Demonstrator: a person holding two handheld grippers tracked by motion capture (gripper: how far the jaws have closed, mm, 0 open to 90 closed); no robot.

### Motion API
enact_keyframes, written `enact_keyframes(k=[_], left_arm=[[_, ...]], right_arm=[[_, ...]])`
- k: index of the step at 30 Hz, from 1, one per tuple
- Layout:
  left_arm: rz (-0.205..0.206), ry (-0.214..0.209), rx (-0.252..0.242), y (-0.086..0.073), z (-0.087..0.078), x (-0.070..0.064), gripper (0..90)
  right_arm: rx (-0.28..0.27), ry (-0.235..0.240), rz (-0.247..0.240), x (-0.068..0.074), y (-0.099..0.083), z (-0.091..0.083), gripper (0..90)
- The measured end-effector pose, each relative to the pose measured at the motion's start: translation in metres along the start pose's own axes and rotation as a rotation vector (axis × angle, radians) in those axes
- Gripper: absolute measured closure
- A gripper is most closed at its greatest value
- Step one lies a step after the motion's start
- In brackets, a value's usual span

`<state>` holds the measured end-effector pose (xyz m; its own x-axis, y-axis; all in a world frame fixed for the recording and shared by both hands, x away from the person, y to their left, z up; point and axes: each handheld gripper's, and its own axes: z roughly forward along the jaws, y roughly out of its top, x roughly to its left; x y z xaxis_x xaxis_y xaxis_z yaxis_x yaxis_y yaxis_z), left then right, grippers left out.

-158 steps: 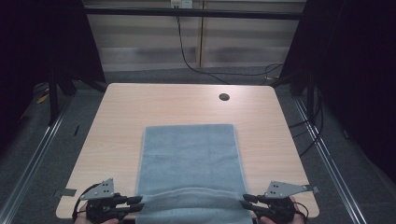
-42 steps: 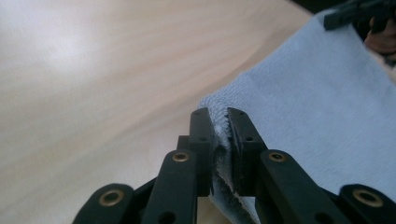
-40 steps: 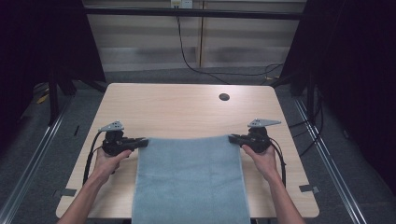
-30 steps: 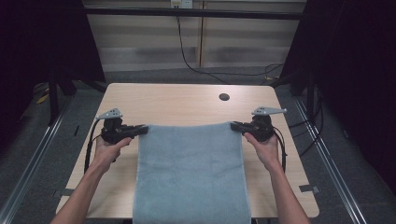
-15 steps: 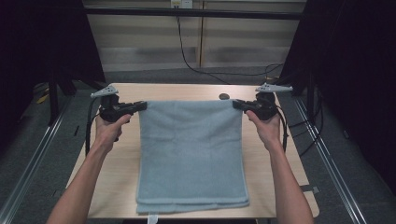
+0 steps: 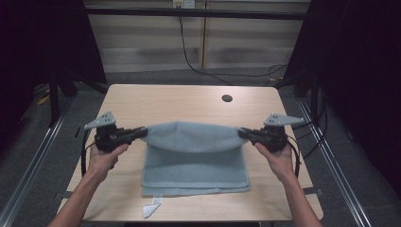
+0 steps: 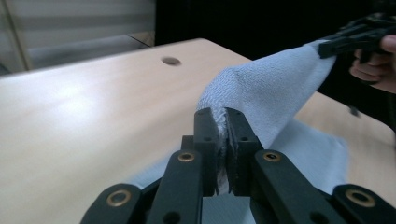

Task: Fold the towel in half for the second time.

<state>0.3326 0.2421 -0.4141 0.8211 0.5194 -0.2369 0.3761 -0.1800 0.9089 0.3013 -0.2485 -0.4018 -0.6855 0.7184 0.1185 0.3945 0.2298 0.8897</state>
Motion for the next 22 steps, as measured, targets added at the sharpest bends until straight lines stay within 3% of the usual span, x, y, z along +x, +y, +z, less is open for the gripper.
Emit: enact_keyframes(k=[3, 7, 8, 10, 13, 16, 19, 22], left_arm=[[-0.006, -0.02, 0.034, -0.021, -0.009, -0.012, 83.8], [-0.008, -0.082, 0.108, -0.051, -0.018, -0.03, 80.8], [0.002, -0.089, 0.115, -0.055, -0.02, -0.033, 78.2], [-0.018, -0.107, 0.101, -0.061, -0.027, -0.036, 68.5], [-0.036, -0.064, 0.049, -0.057, -0.034, -0.031, 62.1], [-0.063, 0.037, 0.044, -0.054, -0.032, -0.018, 54.8], [-0.091, 0.1, 0.058, -0.064, -0.029, -0.009, 47.6], [-0.093, 0.117, 0.084, -0.072, -0.027, -0.006, 39.3]], right_arm=[[0.03, 0.032, 0.008, 0.014, -0.025, -0.009, 84.0], [0.072, 0.054, 0.026, 0.029, -0.056, -0.022, 79.9], [0.076, 0.065, 0.039, 0.032, -0.062, -0.025, 76.7], [0.09, 0.059, 0.042, 0.04, -0.073, -0.032, 71.7], [0.043, 0.049, 0.061, 0.042, -0.08, -0.045, 65.7], [0.011, 0.011, 0.1, 0.033, -0.082, -0.051, 64.6], [-0.007, -0.025, 0.128, 0.026, -0.087, -0.049, 58.5], [0.0, -0.069, 0.138, 0.023, -0.089, -0.047, 50.5]])
